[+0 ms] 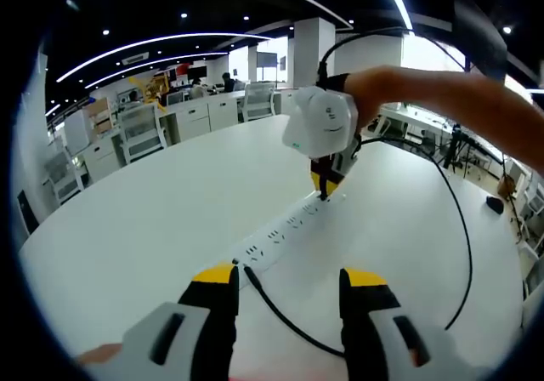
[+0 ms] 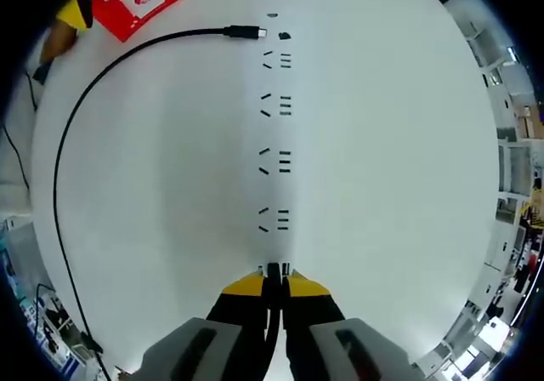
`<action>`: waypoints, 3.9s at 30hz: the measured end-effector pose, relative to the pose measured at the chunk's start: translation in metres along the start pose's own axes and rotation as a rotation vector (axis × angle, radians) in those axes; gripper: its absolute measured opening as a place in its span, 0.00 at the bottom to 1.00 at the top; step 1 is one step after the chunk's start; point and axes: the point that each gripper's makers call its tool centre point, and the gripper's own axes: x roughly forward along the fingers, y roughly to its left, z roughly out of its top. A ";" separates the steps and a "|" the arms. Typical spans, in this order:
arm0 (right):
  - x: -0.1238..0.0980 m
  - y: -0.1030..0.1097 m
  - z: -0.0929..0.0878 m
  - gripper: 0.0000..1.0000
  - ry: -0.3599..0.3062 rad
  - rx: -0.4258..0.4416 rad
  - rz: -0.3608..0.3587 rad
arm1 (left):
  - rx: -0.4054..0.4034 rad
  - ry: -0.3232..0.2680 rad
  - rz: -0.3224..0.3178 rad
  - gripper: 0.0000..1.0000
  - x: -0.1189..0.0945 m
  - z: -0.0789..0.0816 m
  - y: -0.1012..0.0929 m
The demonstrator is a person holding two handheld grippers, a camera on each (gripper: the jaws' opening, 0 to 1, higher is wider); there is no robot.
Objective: Find the data cable on the table. Grasp the USB connector end of the cable and insert it into the USB port on the table
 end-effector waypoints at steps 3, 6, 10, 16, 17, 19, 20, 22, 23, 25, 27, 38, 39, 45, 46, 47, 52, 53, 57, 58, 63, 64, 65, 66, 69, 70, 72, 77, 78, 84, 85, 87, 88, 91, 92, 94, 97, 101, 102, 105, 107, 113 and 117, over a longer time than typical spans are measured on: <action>0.000 -0.001 0.001 0.09 -0.002 -0.011 -0.001 | 0.000 0.001 0.000 0.47 0.000 0.000 0.000; 0.000 -0.001 0.001 0.09 0.002 -0.015 -0.002 | 0.000 0.003 0.000 0.47 0.000 0.000 0.000; 0.000 -0.004 0.001 0.09 0.002 -0.021 -0.001 | 0.000 0.000 0.000 0.47 0.000 0.000 0.000; 0.000 -0.003 0.001 0.09 -0.002 -0.019 -0.006 | 0.000 0.001 0.000 0.47 0.000 0.000 0.001; 0.000 -0.002 0.002 0.09 -0.003 -0.019 -0.007 | 0.000 0.001 0.000 0.47 0.000 0.000 0.001; -0.001 -0.001 0.002 0.09 -0.004 -0.017 -0.007 | 0.000 0.000 0.000 0.47 0.000 0.001 0.001; -0.001 -0.001 0.002 0.09 -0.005 -0.019 -0.007 | 0.000 0.001 0.000 0.47 0.000 0.001 0.001; -0.001 -0.001 0.002 0.10 -0.004 -0.016 -0.006 | 0.000 0.001 0.000 0.47 0.000 0.001 0.001; -0.001 -0.001 0.002 0.10 -0.004 -0.017 -0.006 | 0.000 0.000 0.000 0.47 0.000 0.001 0.001; -0.001 -0.001 0.002 0.10 -0.006 -0.018 -0.007 | 0.000 0.000 0.000 0.47 0.000 0.001 0.001; -0.001 -0.001 0.002 0.10 -0.010 -0.019 -0.009 | 0.000 0.000 0.000 0.47 0.000 0.001 0.001; 0.001 -0.001 0.000 0.28 -0.039 -0.010 -0.015 | 0.000 0.001 0.000 0.47 0.000 0.002 0.001; 0.001 0.000 0.001 0.30 -0.045 -0.007 -0.014 | 0.000 0.001 0.000 0.47 0.000 0.002 0.001; 0.000 0.002 0.004 0.37 -0.062 -0.012 -0.023 | 0.000 0.001 0.000 0.47 0.000 0.002 0.001; 0.000 0.003 0.004 0.38 -0.063 -0.011 -0.025 | 0.000 0.001 0.000 0.47 0.000 0.002 0.001; -0.001 0.003 0.004 0.39 -0.064 -0.010 -0.027 | 0.000 0.000 0.000 0.47 0.000 0.002 0.001; -0.006 0.005 0.005 0.46 -0.078 -0.017 -0.041 | 0.000 0.001 0.000 0.47 0.000 0.002 0.001; -0.007 0.004 0.006 0.46 -0.082 -0.017 -0.047 | 0.000 0.000 0.000 0.47 0.000 0.001 0.001; -0.012 0.008 0.008 0.46 -0.109 -0.008 -0.062 | 0.001 0.004 0.000 0.47 0.000 0.001 0.001; -0.013 0.009 0.008 0.46 -0.115 -0.007 -0.066 | 0.001 0.003 0.000 0.47 -0.001 0.001 0.002; -0.021 0.009 0.008 0.46 -0.166 0.023 -0.112 | 0.000 -0.001 0.000 0.47 -0.001 0.001 0.002; -0.024 0.009 0.009 0.47 -0.180 0.028 -0.119 | 0.000 -0.001 0.000 0.47 -0.002 0.001 0.002; -0.026 0.010 0.010 0.47 -0.195 0.032 -0.129 | 0.000 -0.001 0.000 0.47 -0.002 0.001 0.002; -0.028 0.011 0.011 0.47 -0.212 0.038 -0.139 | 0.001 -0.001 0.000 0.47 -0.002 0.001 0.002; -0.037 0.011 0.013 0.48 -0.265 0.069 -0.176 | 0.001 -0.002 0.000 0.47 -0.002 0.001 0.002; -0.038 0.012 0.011 0.48 -0.271 0.070 -0.187 | 0.001 -0.003 0.000 0.47 -0.002 0.001 0.002; -0.043 0.012 0.006 0.48 -0.285 0.087 -0.214 | 0.001 -0.004 0.000 0.47 -0.003 0.001 0.002; -0.064 0.015 0.005 0.48 -0.398 0.152 -0.283 | 0.001 -0.010 0.000 0.47 -0.003 0.002 0.003; -0.068 0.016 0.004 0.48 -0.418 0.169 -0.302 | 0.001 -0.011 0.000 0.47 -0.003 0.003 0.003; -0.089 0.018 -0.006 0.44 -0.519 0.261 -0.426 | -0.001 -0.013 -0.001 0.47 -0.004 0.003 0.003; -0.094 0.021 -0.008 0.43 -0.536 0.275 -0.445 | -0.001 -0.013 -0.001 0.47 -0.004 0.003 0.003; -0.100 0.028 -0.010 0.43 -0.573 0.298 -0.463 | -0.001 -0.014 -0.001 0.47 -0.004 0.004 0.003; -0.102 0.031 -0.011 0.43 -0.591 0.310 -0.472 | -0.001 -0.014 -0.001 0.47 -0.004 0.004 0.004; -0.110 0.040 -0.018 0.45 -0.637 0.362 -0.507 | -0.001 -0.014 -0.001 0.47 -0.004 0.004 0.003; -0.112 0.044 -0.021 0.45 -0.636 0.364 -0.528 | -0.001 -0.016 -0.001 0.47 -0.004 0.004 0.003; -0.114 0.055 -0.024 0.46 -0.654 0.373 -0.533 | -0.001 -0.019 -0.002 0.47 -0.004 0.005 0.003; -0.127 0.067 -0.035 0.46 -0.728 0.444 -0.616 | -0.001 -0.019 -0.001 0.47 -0.004 0.005 0.003; -0.134 0.088 -0.051 0.45 -0.782 0.521 -0.681 | 0.000 -0.020 -0.001 0.47 -0.004 0.005 0.003; -0.136 0.092 -0.053 0.45 -0.798 0.531 -0.697 | -0.001 -0.021 -0.001 0.47 -0.004 0.006 0.003; -0.146 0.116 -0.065 0.45 -0.874 0.590 -0.749 | -0.001 -0.022 -0.001 0.47 -0.005 0.005 0.003; -0.148 0.130 -0.069 0.45 -0.904 0.611 -0.765 | -0.001 -0.021 -0.001 0.47 -0.005 0.005 0.003; -0.143 0.178 -0.087 0.44 -0.965 0.714 -0.813 | 0.000 -0.019 0.000 0.47 -0.005 0.005 0.004; -0.141 0.204 -0.098 0.43 -0.995 0.781 -0.855 | 0.000 -0.021 0.001 0.47 -0.005 0.005 0.004</action>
